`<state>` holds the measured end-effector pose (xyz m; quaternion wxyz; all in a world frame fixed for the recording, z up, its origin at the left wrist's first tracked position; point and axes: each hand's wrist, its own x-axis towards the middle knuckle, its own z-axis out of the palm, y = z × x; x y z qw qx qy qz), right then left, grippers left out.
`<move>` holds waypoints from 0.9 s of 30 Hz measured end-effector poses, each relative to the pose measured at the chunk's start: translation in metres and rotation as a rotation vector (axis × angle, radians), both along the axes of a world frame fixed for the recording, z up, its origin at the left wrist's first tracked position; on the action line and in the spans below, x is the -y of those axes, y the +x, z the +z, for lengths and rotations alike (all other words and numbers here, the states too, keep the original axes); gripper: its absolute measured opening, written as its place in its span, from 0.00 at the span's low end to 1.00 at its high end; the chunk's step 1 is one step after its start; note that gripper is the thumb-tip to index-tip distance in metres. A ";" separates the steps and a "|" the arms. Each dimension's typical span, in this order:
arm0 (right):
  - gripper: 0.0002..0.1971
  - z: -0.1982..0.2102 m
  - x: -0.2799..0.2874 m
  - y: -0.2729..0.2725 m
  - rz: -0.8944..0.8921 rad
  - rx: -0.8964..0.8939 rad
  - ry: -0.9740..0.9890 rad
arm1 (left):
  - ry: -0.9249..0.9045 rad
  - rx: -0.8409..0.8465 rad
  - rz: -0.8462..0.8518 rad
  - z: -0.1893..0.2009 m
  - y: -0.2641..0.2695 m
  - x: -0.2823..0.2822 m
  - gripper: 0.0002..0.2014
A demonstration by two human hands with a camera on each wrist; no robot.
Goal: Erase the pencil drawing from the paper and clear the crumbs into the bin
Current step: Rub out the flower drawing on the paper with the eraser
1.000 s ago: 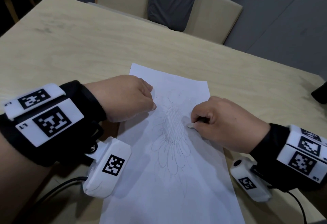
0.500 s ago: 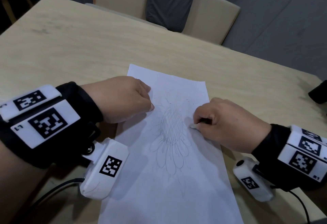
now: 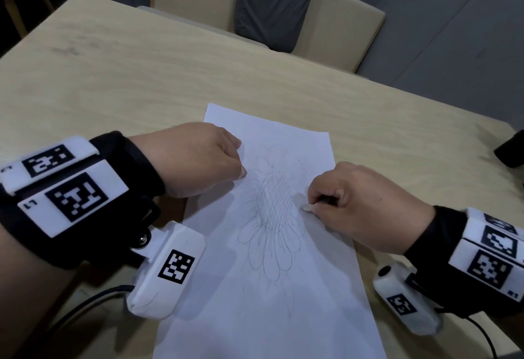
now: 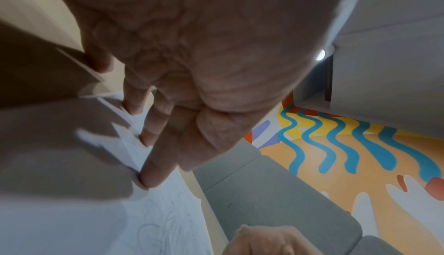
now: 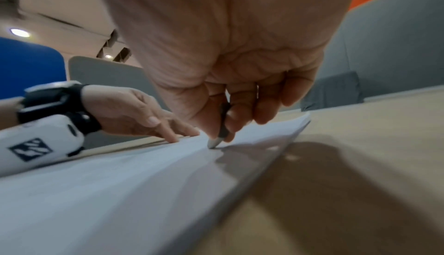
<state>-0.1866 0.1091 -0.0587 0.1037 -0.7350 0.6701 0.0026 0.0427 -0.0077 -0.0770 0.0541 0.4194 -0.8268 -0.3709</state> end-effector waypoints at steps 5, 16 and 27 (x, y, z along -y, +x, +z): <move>0.09 0.003 0.001 -0.005 -0.024 -0.038 -0.005 | 0.019 -0.016 0.007 0.002 0.000 -0.002 0.22; 0.09 0.002 -0.008 -0.004 -0.010 -0.084 0.038 | 0.035 -0.009 0.008 0.005 0.000 -0.003 0.19; 0.10 0.005 -0.009 -0.006 -0.025 -0.075 0.052 | 0.029 0.003 -0.002 0.008 0.002 -0.005 0.18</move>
